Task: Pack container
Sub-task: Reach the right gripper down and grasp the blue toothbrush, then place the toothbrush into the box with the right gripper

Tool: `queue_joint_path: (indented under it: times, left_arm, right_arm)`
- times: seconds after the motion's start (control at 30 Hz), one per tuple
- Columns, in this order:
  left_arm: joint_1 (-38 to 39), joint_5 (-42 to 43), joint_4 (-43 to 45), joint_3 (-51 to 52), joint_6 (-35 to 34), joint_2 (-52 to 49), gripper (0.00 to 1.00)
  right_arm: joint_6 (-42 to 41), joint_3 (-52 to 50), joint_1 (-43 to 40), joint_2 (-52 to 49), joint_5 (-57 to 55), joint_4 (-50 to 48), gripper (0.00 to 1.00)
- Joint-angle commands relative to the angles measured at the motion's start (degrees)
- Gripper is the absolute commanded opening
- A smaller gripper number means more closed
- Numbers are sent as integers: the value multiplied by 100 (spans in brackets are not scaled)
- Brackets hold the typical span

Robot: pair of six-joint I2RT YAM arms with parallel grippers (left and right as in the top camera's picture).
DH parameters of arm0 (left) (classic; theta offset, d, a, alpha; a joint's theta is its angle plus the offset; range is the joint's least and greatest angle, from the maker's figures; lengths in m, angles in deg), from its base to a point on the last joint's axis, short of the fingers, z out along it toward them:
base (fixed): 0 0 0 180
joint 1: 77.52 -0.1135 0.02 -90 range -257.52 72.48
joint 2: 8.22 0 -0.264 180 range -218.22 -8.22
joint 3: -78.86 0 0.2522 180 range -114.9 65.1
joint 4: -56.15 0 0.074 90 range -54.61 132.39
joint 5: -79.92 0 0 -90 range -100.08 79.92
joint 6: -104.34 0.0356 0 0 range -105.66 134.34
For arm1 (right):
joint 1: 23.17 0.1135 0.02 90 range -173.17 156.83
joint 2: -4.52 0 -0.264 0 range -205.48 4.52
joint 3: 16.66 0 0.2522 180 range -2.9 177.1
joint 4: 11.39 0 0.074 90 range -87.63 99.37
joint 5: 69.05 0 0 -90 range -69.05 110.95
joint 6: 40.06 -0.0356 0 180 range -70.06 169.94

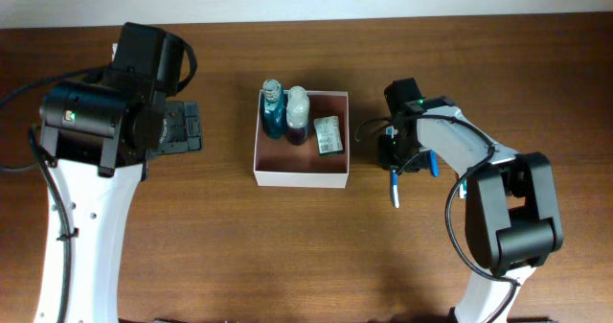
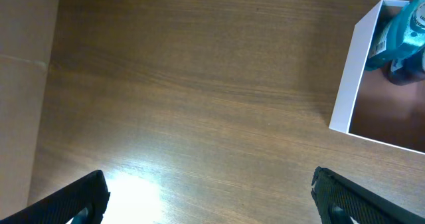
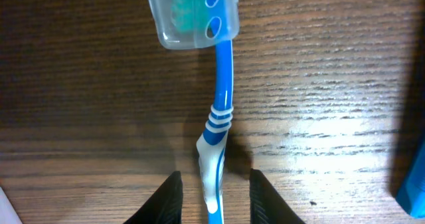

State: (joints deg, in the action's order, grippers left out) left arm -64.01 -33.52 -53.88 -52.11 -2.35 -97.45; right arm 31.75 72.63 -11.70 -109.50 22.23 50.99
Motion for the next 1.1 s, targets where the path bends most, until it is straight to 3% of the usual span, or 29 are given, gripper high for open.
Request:
queue_joint_path:
  times: [0.0,0.33,0.47,0.57,0.9,1.07]
  left_arm:
    - [-20,-81,-2,-15,44,85,99]
    - [-20,-81,-2,-15,42,85,99]
    - [-20,-81,-2,-15,44,85,100]
    - [-20,-81,-2,-15,42,85,99]
    - [-20,-81,-2,-15,44,85,100]
    - [-20,-81,-2,-15,44,85,99]
  right_arm:
    - [15,-37,26,-83,-90,-15,28]
    - [-31,-553,24,-92,-116,-715,27]
    - [-28,-542,13,-76,-203,-654,13]
    - [-31,-415,15,-26,-391,-374,4]
    - [4,1016,293,1067,-601,1532,4]
    - [1366,1475,1134,1882,-238,1639,4]
